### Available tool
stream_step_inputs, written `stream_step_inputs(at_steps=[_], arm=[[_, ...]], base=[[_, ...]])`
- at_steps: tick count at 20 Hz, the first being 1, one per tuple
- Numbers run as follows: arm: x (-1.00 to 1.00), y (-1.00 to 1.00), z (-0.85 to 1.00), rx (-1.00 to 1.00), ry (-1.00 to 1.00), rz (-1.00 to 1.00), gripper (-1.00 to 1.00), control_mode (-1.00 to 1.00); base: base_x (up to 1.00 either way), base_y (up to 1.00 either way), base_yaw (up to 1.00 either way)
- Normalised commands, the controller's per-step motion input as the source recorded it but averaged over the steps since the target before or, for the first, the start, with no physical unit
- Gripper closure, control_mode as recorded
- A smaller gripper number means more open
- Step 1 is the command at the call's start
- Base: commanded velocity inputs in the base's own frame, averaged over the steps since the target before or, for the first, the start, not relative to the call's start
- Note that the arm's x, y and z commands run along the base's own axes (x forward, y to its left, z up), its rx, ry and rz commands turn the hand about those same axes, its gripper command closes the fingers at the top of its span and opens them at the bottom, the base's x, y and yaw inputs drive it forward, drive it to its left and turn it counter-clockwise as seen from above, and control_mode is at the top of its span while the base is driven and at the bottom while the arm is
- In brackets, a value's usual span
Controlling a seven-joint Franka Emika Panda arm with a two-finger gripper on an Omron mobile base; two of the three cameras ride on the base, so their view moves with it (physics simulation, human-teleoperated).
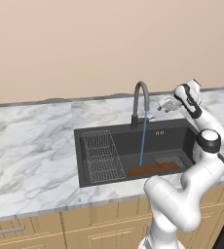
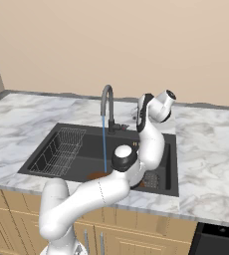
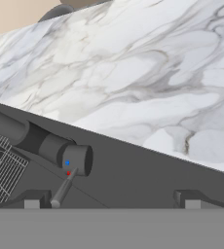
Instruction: Turn on the sink faucet with hot water and rinse the cutting board for ten seconds, then turn off the faucet. Push the cutting board to reach the water if necessary.
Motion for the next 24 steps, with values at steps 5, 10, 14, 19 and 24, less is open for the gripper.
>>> stream_step_inputs(at_steps=[5, 10, 14, 19, 24], arm=[[0.0, 0.0, 0.0, 0.0, 0.0, 0.0, -1.0, -1.0], [0.0, 0.0, 0.0, 0.0, 0.0, 0.0, -1.0, -1.0], [0.0, 0.0, 0.0, 0.0, 0.0, 0.0, -1.0, -1.0], [0.0, 0.0, 0.0, 0.0, 0.0, 0.0, -1.0, -1.0], [0.0, 0.0, 0.0, 0.0, 0.0, 0.0, -1.0, -1.0]], base=[[0.0, 0.0, 0.0], [0.0, 0.0, 0.0], [0.0, 0.0, 0.0], [0.0, 0.0, 0.0], [0.0, 0.0, 0.0]])
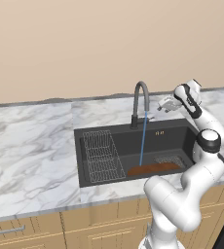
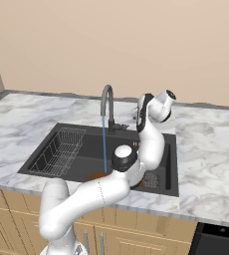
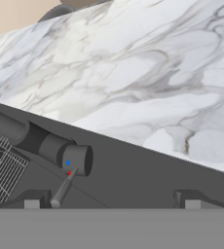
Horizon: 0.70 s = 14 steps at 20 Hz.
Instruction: Turn on the sink faucet with hot water and rinse the cutting board for ten seconds, then turn off the faucet. Push the cutting board to reach the water if necessary.
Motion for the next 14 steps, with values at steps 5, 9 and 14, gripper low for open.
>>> stream_step_inputs(at_steps=[5, 9, 14], arm=[[0.0, 0.0, 0.0, 0.0, 0.0, 0.0, -1.0, -1.0], [0.0, 0.0, 0.0, 0.0, 0.0, 0.0, -1.0, -1.0], [0.0, 0.0, 0.0, 0.0, 0.0, 0.0, -1.0, -1.0]], base=[[0.0, 0.0, 0.0], [0.0, 0.0, 0.0], [0.0, 0.0, 0.0]])
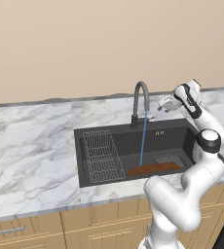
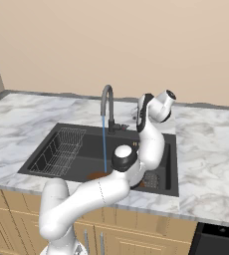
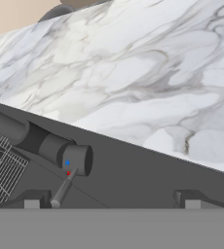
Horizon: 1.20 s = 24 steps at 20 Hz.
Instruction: Turn on the sink faucet with hot water and rinse the cutting board for ten seconds, then turn off the faucet. Push the cutting board to reach the water if necessary.
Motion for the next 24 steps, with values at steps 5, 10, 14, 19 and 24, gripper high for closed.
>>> stream_step_inputs(at_steps=[5, 10, 14, 19, 24], arm=[[0.0, 0.0, 0.0, 0.0, 0.0, 0.0, -1.0, -1.0], [0.0, 0.0, 0.0, 0.0, 0.0, 0.0, -1.0, -1.0], [0.0, 0.0, 0.0, 0.0, 0.0, 0.0, -1.0, -1.0], [0.0, 0.0, 0.0, 0.0, 0.0, 0.0, -1.0, -1.0], [0.0, 0.0, 0.0, 0.0, 0.0, 0.0, -1.0, -1.0]], base=[[0.0, 0.0, 0.0], [0.0, 0.0, 0.0], [0.0, 0.0, 0.0], [0.0, 0.0, 0.0], [0.0, 0.0, 0.0]])
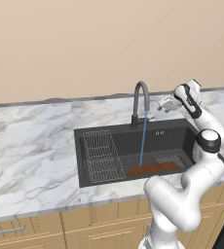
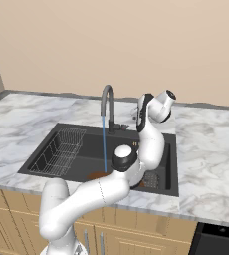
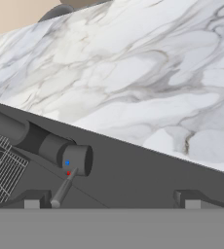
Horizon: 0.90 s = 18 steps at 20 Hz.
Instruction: Turn on the sink faucet with hot water and rinse the cutting board for ten seconds, then turn off the faucet. Push the cutting board to reach the water if necessary.
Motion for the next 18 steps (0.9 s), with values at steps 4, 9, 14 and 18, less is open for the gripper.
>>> stream_step_inputs(at_steps=[4, 9, 14, 18], arm=[[0.0, 0.0, 0.0, 0.0, 0.0, 0.0, -1.0, -1.0], [0.0, 0.0, 0.0, 0.0, 0.0, 0.0, -1.0, -1.0], [0.03, -0.02, -0.05, 0.0, 0.0, 0.0, -1.0, -1.0], [0.06, -0.02, -0.12, 0.0, 0.01, 0.0, -1.0, -1.0]], base=[[0.0, 0.0, 0.0], [0.0, 0.0, 0.0], [0.0, 0.0, 0.0], [0.0, 0.0, 0.0]])
